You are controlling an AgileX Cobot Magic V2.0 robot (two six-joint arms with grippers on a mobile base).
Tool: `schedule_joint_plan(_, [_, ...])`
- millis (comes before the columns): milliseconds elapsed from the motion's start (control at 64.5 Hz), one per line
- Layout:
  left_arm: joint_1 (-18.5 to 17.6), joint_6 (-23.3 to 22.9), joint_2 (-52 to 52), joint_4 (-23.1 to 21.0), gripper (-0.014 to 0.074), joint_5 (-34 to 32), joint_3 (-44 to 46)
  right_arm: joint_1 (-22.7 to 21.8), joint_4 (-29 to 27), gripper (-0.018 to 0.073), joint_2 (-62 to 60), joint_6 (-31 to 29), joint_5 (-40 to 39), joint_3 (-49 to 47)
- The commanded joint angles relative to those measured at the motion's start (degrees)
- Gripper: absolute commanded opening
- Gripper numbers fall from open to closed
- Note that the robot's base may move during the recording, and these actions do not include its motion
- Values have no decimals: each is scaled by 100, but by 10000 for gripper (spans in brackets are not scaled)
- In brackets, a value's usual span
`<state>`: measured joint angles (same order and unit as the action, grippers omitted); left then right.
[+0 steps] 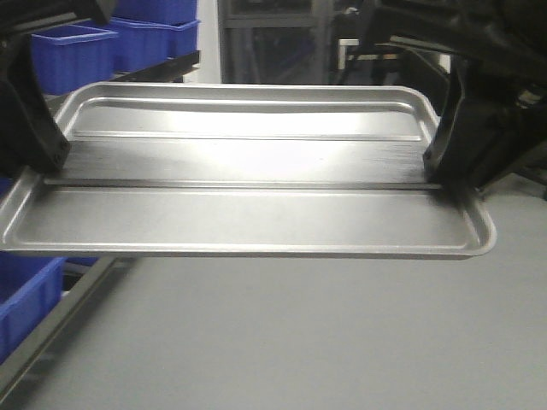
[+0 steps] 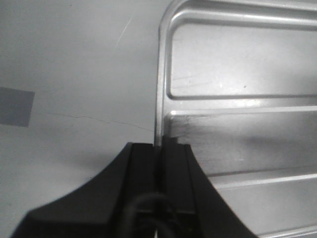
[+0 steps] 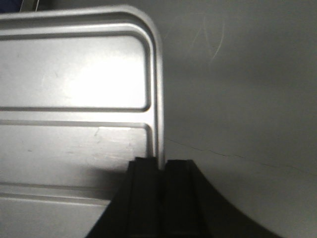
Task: Grab silver tray and place in blue box
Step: 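Keep the tray gripped in both grippers while driving toward the blue bins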
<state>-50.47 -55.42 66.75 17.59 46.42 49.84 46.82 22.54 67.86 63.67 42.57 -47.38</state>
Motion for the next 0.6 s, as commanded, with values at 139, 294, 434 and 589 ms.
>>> schedule_joint_plan(139, [1, 35, -148, 400, -104, 327, 112, -47, 492, 60, -155, -2, 348, -110])
schedule_joint_plan(294, [1, 35, -148, 400, -104, 327, 112, -47, 492, 60, -155, -2, 348, -110])
schedule_joint_plan(434, [1, 35, -148, 362, -104, 327, 112, -47, 492, 60, -155, -2, 354, -110])
schedule_joint_plan(589, [1, 35, -148, 362, -104, 357, 112, -47, 492, 60, -155, -2, 354, -110])
